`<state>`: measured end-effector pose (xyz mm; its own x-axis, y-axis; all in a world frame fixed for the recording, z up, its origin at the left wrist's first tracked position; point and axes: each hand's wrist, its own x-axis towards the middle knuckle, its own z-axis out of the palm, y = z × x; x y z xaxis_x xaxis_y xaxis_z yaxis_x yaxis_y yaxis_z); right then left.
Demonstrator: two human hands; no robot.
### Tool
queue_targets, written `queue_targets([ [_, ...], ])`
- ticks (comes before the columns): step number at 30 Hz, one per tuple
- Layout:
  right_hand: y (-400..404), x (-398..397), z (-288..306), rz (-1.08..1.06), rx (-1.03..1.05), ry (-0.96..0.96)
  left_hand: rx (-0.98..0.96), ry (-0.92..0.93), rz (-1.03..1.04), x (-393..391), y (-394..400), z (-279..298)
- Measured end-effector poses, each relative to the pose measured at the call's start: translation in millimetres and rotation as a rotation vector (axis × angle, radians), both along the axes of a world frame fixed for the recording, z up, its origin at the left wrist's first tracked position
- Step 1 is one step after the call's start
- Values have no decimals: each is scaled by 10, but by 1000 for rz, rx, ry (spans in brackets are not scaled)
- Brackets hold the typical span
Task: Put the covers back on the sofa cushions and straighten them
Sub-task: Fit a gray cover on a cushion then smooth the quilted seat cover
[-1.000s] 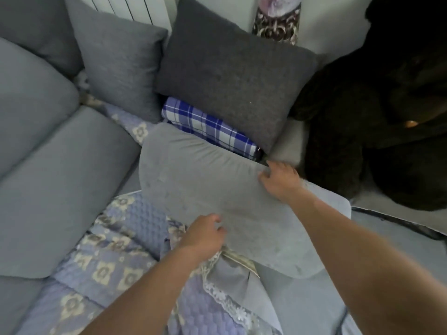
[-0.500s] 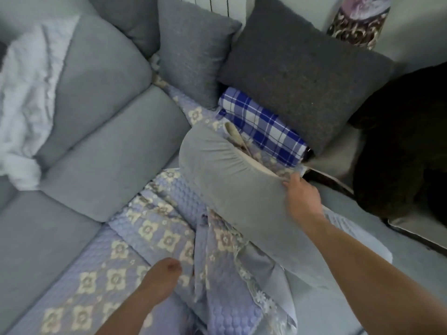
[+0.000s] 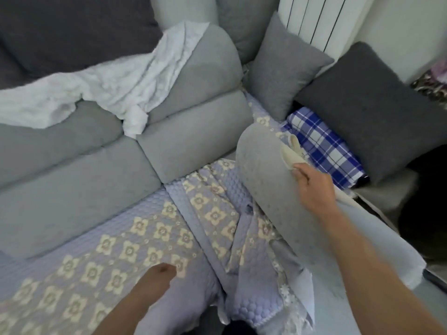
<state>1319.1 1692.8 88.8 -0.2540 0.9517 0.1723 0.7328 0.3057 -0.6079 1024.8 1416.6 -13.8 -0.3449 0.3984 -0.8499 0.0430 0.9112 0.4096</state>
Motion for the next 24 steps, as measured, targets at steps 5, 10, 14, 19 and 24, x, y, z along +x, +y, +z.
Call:
queue_targets([
  [5,-692,-631,725,173,99,59,22,-116,113,-636,-693,-170],
  [10,-1678,-1575,1028,275,173,206,136,-205,200,-1023,-1388,3],
  [14,-2380,-2539,988,367,133,260,294,-226,343,-1393,-2035,170],
  [19,-3129,-3719,706,530,-168,327,422,-151,755,-2024,-2722,291],
  [24,-3984,-4865,152,688,-486,308,523,-50,1089,-2579,-3532,277],
])
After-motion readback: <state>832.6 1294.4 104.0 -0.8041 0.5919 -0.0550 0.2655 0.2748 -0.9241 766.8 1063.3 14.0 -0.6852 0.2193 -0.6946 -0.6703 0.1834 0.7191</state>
